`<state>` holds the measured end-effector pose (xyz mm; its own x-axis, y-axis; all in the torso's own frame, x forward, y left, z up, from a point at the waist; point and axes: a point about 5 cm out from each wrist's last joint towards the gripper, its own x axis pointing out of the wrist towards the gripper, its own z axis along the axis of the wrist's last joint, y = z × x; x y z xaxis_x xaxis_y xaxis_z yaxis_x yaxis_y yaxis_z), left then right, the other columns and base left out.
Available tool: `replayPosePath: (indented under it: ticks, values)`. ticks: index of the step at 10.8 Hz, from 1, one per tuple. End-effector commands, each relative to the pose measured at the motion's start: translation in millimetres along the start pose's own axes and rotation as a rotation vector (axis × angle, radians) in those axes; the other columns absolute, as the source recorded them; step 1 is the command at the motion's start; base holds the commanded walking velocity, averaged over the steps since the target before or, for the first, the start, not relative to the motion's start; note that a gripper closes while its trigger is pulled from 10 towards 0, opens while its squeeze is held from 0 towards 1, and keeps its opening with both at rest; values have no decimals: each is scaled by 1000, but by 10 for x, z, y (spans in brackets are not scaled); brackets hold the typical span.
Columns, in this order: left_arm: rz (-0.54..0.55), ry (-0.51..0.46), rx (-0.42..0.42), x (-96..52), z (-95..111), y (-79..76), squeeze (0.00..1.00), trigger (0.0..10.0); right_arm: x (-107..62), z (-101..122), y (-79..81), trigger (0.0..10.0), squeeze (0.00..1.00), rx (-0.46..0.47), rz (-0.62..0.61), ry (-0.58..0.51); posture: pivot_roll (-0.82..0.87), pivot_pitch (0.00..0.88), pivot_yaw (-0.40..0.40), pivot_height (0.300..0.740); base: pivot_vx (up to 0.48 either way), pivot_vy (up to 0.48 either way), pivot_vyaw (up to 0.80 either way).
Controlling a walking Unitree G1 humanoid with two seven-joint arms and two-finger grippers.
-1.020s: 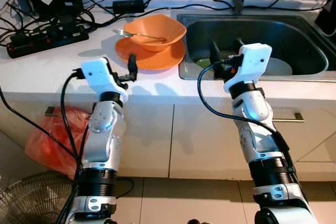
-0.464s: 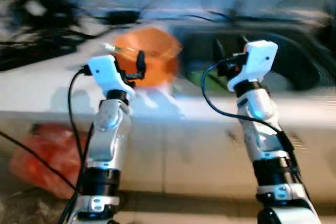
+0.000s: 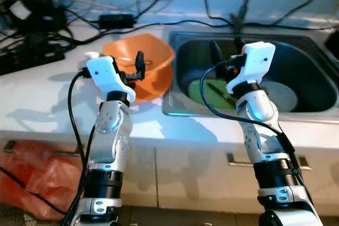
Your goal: Kitchen organization
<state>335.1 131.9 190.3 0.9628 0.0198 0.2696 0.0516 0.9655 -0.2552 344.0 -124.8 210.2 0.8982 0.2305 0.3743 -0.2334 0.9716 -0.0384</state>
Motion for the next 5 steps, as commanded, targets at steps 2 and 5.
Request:
replayPosePath:
  ticks: [2, 5]
  values:
    - [56, -16, 23, -7, 45, 89, 0, 10000, 8, 17, 48, 10000, 0, 5, 17, 0, 44, 46, 0, 740, 0, 0, 0]
    - [173, -52, 64, 47, 148, 319, 0, 10000, 3, 41, 70, 10000, 0, 34, 56, -2, 42, 50, 0, 740, 0, 0, 0]
